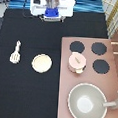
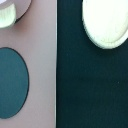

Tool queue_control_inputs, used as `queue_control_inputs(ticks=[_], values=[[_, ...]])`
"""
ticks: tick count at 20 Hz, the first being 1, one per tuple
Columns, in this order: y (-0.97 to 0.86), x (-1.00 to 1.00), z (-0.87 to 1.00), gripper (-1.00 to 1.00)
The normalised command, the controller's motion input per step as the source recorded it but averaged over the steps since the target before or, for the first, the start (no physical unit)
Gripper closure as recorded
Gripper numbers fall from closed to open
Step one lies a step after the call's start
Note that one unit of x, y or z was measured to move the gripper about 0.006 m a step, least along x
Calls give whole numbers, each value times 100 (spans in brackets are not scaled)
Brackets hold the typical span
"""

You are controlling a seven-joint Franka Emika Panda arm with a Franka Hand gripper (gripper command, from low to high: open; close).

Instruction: Take the lid off the pot, put the pot on the plate, and use the tool to push the pot to the front of the table.

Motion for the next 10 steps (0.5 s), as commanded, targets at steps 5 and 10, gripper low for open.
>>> queue_control_inputs(ticks=[5,10], values=[[55,49,35,-100],[71,82,51,-100]])
